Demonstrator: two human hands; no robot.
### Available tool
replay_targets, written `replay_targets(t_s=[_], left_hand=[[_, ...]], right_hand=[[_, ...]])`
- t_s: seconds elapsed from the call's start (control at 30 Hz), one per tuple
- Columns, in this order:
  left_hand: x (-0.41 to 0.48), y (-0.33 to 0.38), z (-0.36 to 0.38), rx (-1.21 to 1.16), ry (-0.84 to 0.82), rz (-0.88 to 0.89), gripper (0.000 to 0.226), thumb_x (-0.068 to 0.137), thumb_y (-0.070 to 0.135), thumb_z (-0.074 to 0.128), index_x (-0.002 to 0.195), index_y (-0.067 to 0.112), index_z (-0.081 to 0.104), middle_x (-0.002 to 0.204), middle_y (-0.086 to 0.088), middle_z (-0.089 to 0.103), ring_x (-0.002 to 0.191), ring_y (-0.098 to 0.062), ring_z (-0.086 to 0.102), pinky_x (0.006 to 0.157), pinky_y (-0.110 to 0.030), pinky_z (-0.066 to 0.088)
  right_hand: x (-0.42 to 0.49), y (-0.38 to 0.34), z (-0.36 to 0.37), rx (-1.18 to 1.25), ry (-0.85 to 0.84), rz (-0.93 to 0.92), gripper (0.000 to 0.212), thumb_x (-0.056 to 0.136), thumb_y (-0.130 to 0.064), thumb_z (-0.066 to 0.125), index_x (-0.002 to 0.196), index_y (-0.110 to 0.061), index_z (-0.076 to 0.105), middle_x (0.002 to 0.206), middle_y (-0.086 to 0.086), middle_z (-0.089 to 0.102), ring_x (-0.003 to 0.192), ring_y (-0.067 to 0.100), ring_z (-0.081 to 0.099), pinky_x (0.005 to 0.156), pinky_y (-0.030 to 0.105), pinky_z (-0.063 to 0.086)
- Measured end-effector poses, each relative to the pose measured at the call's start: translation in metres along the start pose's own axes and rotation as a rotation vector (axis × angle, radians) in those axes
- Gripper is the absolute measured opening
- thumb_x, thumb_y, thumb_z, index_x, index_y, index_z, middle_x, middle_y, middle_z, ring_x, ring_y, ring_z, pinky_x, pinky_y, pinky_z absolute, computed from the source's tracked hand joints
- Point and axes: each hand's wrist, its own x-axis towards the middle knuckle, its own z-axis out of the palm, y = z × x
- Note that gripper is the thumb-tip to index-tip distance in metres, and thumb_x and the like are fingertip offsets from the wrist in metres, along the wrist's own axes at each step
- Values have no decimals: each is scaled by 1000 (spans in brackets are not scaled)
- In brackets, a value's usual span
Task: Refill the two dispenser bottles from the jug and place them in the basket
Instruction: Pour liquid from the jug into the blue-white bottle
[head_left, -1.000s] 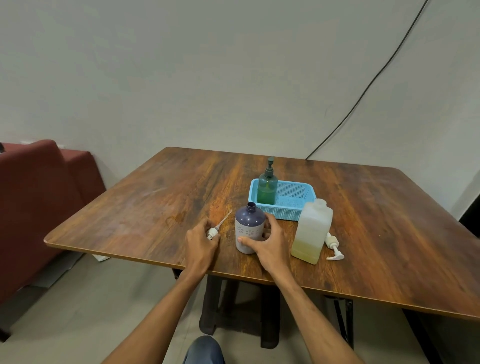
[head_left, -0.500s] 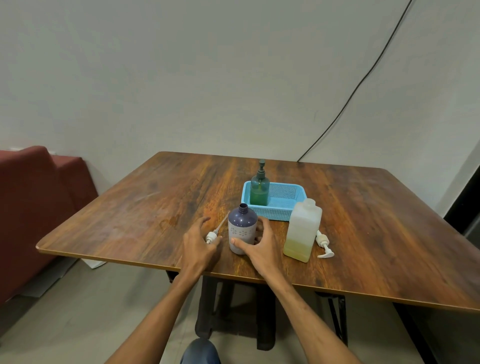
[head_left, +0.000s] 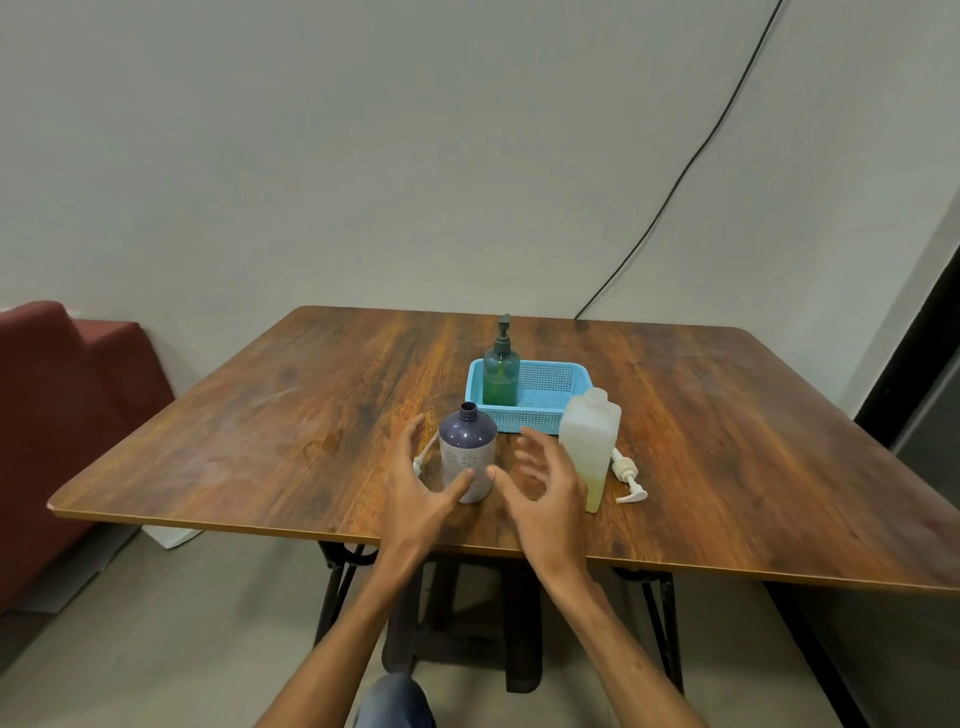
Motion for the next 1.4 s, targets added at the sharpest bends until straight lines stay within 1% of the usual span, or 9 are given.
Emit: replay_targets(t_s=[0.1,0.23,0.4,0.57,0.7,0.83,1.2,1.3,1.4], left_hand=[[1,-1,12,-19,-26,-56,106,65,47,87,151,26,29,154,4,38,138,-13,40,111,-34,39],[5,1,27,-36,-41,-96,110,65,41,90,152,23,24,153,-1,40,137,-18,43,111,-39,43],[13,-3,38,-14,-6,-104,100,65,35,91,146,21,34,142,-1,50,128,-18,52,104,-43,50],[19,0,39,-8,17,-64,86,66,25,91,138,18,45,133,1,56,119,-12,55,97,-26,49],[23,3,41,-7,-11,-43,81,63,28,93,132,25,49,124,13,58,112,-3,58,94,-22,51],[27,8,47,10,-37,-37,84,60,36,92,133,29,50,123,18,58,112,-1,57,96,-27,52],[53,43,52,64,-116,76,85,61,31,94,134,16,54,126,-1,66,100,-6,62,82,-10,52],[58,49,56,74,-140,64,83,64,30,93,136,13,54,128,-6,65,109,-16,62,95,-27,52],[62,52,60,91,-152,85,86,62,36,92,137,15,55,128,-3,65,110,-14,62,100,-39,54]], right_hand=[[-6,-2,-20,-83,245,-146,34,83,-19,84,110,-15,63,102,-6,62,95,11,62,80,26,56],[4,14,-45,-130,440,-57,58,73,-27,90,117,-14,53,113,-2,51,98,9,51,76,27,51],[31,51,-62,-79,128,188,106,64,-29,96,148,-29,31,138,-11,41,121,7,45,90,21,44],[48,65,-66,23,-93,258,105,66,-18,94,150,-29,32,134,-14,45,111,-1,51,74,13,47],[59,68,-71,27,-76,279,98,62,-17,97,143,-20,43,132,-6,53,111,5,54,75,16,51],[63,68,-71,-55,-54,255,102,54,-28,101,140,-17,47,135,2,58,121,21,57,89,40,59],[92,32,-96,-338,-92,-17,93,52,-23,100,134,-20,56,118,-9,57,106,12,54,71,16,45],[106,22,-109,-483,-124,-107,93,51,-30,98,134,-25,56,118,-5,61,104,14,57,73,26,54],[119,9,-119,-599,-131,-151,91,52,-23,97,134,-21,59,113,-1,61,99,19,57,70,26,43]])
